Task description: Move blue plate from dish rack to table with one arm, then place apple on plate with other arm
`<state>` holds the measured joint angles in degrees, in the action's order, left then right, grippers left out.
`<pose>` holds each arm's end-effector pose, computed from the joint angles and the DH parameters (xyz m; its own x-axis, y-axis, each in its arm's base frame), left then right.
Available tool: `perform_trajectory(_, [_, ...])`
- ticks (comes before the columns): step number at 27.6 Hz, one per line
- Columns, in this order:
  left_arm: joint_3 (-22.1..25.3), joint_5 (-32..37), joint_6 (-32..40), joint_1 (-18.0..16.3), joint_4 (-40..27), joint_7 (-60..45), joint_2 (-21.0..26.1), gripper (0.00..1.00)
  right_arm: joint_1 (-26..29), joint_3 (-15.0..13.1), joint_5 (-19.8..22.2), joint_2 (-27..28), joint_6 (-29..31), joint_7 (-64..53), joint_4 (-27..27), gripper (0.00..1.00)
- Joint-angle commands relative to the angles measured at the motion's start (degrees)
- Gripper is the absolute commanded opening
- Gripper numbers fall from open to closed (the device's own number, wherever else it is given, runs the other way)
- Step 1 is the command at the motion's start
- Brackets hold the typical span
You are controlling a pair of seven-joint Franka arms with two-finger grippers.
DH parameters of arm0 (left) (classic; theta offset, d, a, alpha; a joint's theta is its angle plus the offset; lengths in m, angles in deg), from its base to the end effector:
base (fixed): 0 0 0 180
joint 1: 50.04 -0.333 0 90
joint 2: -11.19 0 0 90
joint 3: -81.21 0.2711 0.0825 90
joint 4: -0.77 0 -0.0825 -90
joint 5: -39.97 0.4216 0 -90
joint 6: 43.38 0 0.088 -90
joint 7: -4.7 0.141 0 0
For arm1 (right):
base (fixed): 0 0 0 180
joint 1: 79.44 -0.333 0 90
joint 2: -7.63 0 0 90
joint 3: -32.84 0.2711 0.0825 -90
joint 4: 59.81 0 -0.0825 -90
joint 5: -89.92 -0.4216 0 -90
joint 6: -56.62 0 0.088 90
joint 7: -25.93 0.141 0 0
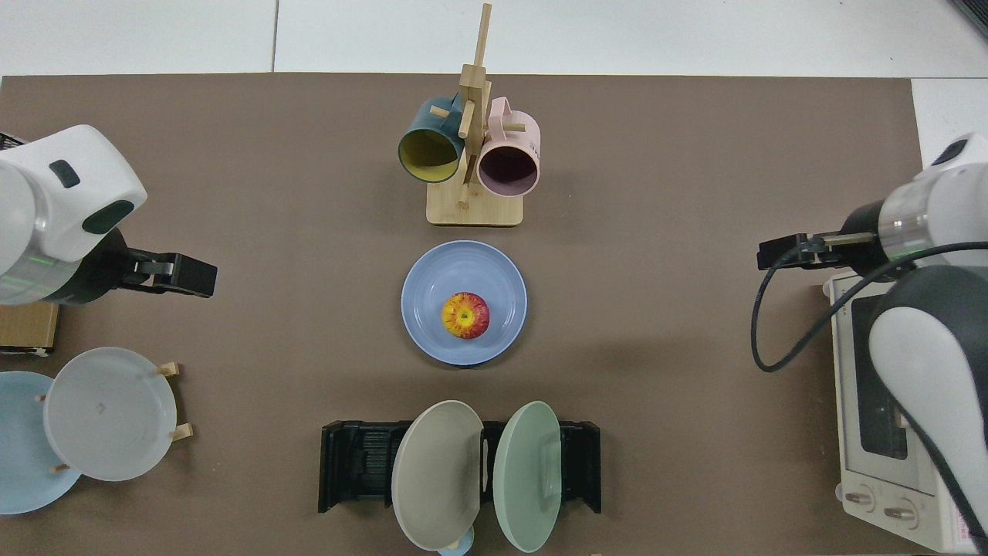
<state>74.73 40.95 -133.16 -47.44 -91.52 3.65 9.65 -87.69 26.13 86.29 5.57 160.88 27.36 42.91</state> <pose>0.5764 -0.0903 0.5407 0.9901 -0.1395 -0.0167 -0.1398 -0.9900 -0.0204 0.5986 0.0228 0.4749 0.9981 -0.0139 0.0603 -0.0097 -0.9976 -0.0679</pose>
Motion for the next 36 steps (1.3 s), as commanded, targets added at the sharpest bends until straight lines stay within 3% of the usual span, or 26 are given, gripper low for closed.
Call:
perform_trajectory(1, [0.1, 0.4, 1.0, -0.1, 0.1, 0.0, -0.7, 1.0, 1.0, 0.0, 0.3, -0.7, -1.3, -1.7, -1.1, 1.0])
perform_trajectory(14, [0.1, 0.4, 1.0, -0.1, 0.1, 0.0, -0.7, 1.0, 1.4, -0.9, 0.5, -5.1, -3.3, -1.7, -2.7, 1.0])
perform_trajectory(21, [0.1, 0.4, 1.0, -0.1, 0.1, 0.0, -0.7, 1.0, 1.9, -0.9, 0.6, 1.7, -12.8, -1.6, -13.7, 1.0])
perform_trajectory(23, [0.1, 0.4, 1.0, -0.1, 0.1, 0.0, -0.7, 1.0, 2.0, -0.8, 1.0, 3.0, -14.9, -1.6, -14.7, 1.0])
perform_trajectory(36, [0.1, 0.4, 1.0, -0.1, 0.1, 0.0, -0.7, 1.0, 1.6, -0.7, 1.8, 2.7, -6.9, 1.2, -7.5, 1.0])
